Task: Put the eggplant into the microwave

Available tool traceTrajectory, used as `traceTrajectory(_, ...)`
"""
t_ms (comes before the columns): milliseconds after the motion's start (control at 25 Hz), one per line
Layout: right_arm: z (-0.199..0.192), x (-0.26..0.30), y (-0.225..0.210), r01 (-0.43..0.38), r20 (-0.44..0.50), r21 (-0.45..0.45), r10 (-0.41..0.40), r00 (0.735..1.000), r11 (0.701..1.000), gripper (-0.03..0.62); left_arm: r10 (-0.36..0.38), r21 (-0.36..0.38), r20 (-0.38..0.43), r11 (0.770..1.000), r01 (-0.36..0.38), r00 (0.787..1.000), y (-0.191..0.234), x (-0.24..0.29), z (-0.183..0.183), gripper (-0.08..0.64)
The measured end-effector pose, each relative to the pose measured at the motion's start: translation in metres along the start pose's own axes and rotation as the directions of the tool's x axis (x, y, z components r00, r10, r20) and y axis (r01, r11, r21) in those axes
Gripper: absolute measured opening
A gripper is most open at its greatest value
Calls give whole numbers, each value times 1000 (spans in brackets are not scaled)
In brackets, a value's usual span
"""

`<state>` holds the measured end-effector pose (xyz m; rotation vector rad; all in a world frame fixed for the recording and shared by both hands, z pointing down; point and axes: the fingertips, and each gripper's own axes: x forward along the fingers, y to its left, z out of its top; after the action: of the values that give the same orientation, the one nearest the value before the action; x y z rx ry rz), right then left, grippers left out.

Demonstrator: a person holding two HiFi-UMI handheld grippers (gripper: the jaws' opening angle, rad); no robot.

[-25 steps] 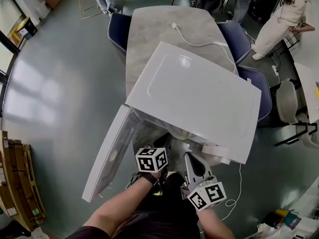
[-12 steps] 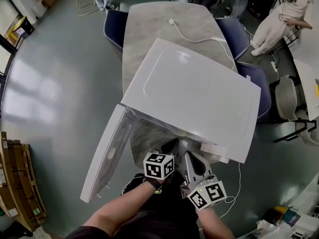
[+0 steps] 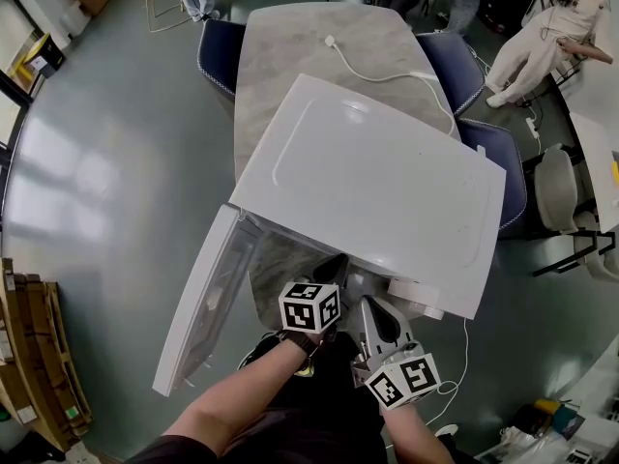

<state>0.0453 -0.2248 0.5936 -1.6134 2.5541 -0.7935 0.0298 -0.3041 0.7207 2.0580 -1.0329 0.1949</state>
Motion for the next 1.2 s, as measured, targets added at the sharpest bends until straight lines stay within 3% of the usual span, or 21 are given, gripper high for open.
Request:
traceTrajectory(360, 3, 0, -1, 1, 4, -1, -1, 1000, 1000, 2, 9, -35, 29, 999, -8, 1000, 7, 5, 20, 9)
traceTrajectory(760, 21, 1, 10, -10, -11, -8, 10, 1000, 1000, 2, 19, 2, 19, 1000, -19, 1000, -1, -18, 23, 9)
traceTrajectory(1000, 51, -9, 27, -7, -20, -21, 6, 1000, 1000, 2, -1, 37, 9, 999, 1, 1000, -33, -61, 27, 9)
traceTrajectory(1200, 79, -20, 35, -2, -10, -48, 1, 1000, 999, 2, -52, 110, 53, 993, 46, 997, -77, -105, 51, 9)
